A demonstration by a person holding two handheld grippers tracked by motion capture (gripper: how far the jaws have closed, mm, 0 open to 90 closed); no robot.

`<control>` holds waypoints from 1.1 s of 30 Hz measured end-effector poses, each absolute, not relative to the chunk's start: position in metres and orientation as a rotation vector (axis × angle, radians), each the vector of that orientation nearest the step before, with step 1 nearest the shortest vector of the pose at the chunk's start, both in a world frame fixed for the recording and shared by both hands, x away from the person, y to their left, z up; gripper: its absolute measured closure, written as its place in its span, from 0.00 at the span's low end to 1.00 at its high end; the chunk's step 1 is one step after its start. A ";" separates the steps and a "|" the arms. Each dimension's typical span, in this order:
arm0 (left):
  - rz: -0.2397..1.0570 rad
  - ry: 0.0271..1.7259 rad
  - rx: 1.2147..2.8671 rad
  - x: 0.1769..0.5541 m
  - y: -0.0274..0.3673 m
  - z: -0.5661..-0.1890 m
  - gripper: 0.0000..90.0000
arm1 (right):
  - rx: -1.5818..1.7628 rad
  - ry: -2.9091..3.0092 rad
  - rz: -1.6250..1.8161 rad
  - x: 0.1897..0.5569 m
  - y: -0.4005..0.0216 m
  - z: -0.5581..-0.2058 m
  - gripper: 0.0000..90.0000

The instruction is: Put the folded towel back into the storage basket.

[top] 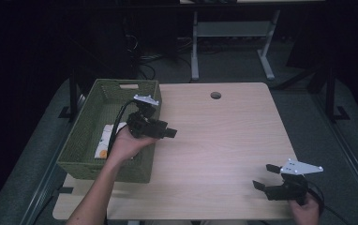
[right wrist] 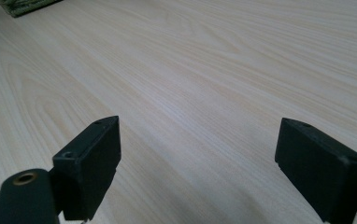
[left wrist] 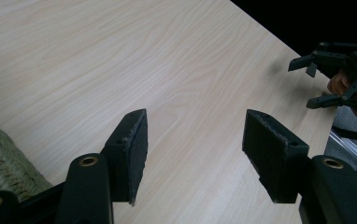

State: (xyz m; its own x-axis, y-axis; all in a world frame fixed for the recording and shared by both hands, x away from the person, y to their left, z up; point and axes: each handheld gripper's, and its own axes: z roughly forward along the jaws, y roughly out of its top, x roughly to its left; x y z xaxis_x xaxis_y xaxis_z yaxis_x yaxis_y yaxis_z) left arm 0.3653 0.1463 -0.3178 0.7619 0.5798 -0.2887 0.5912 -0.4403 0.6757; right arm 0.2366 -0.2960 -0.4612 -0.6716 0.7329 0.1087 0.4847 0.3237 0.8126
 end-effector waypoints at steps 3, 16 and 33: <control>-0.016 0.863 2.156 0.365 0.144 -0.318 0.45 | 1.098 2.313 1.272 0.236 -0.296 -0.461 0.16; -0.009 0.854 2.162 0.360 0.124 -0.319 0.44 | 1.092 2.310 1.280 0.236 -0.297 -0.459 0.16; -0.021 0.858 2.128 0.348 0.100 -0.334 0.41 | 1.096 2.319 1.264 0.235 -0.296 -0.460 0.16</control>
State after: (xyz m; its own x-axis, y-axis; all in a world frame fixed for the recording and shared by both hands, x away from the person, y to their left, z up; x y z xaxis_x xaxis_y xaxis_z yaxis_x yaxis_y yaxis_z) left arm 0.3481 0.0995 -0.3339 0.7674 0.5696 -0.2943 0.5834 -0.4300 0.6890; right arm 0.2354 -0.2957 -0.4598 -0.6725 0.7323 0.1067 0.4867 0.3290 0.8093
